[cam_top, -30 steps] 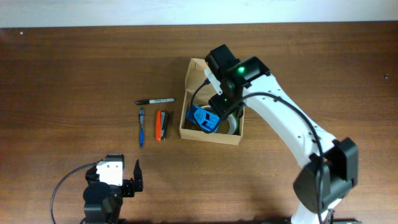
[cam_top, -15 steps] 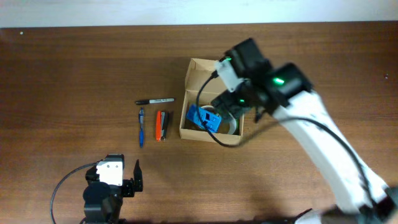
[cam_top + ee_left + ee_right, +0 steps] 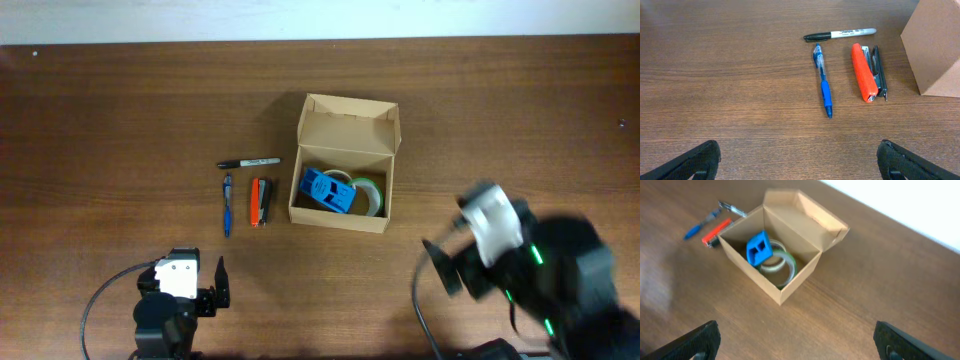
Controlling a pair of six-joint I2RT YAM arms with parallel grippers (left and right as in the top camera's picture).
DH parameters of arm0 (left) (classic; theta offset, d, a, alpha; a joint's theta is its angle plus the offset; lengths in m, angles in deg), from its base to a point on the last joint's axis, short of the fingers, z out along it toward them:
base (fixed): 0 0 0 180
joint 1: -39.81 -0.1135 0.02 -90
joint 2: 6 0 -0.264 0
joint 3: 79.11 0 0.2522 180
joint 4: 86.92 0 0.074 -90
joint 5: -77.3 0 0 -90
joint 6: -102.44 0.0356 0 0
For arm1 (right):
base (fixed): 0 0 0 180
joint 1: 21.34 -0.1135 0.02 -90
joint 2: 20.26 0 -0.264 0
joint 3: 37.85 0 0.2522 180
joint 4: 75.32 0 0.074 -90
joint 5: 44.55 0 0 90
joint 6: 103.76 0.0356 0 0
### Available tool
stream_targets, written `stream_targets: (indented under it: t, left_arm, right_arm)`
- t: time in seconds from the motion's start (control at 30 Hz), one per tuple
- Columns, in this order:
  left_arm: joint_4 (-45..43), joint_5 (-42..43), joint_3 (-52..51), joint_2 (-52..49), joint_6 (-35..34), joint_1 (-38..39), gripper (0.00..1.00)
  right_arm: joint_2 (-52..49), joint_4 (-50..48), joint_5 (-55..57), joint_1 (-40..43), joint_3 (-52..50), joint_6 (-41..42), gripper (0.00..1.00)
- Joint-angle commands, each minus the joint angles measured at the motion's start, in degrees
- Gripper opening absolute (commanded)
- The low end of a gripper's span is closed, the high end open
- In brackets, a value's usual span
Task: Pack container
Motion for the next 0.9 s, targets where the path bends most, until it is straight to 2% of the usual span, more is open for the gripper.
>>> stream_targets:
  t: [0.0,0.13,0.3,0.53,0.87]
  left_arm:
    - [0.0,0.3,-0.4,0.4,1.3,-0.4,1.0]
    - [0.0,0.3,-0.4,0.4,1.3,-0.4,1.0]
    - [0.0,0.3,-0.4,0.4,1.3,-0.4,1.0]
    - [0.0,0.3,-0.4,0.4,1.3,-0.4,0.99]
    - [0.0,0.3,-0.4,0.4,1.3,-0.3,1.0]
  right_arm:
    - [10.2,-0.4,-0.7,0.3,-5.5,2.9,0.99]
    - [18.5,-0.3,-0.7,0.3,-9.5,6.1,0.99]
    - [24.3,1.1,0.2,0.3,-11.2,6.1,0.99]
    - [24.8,1.1,4.2,0.3,-11.2,6.0,0.99]
    - [24.8,1.2,4.2,0.3,-11.2,6.0,0.99]
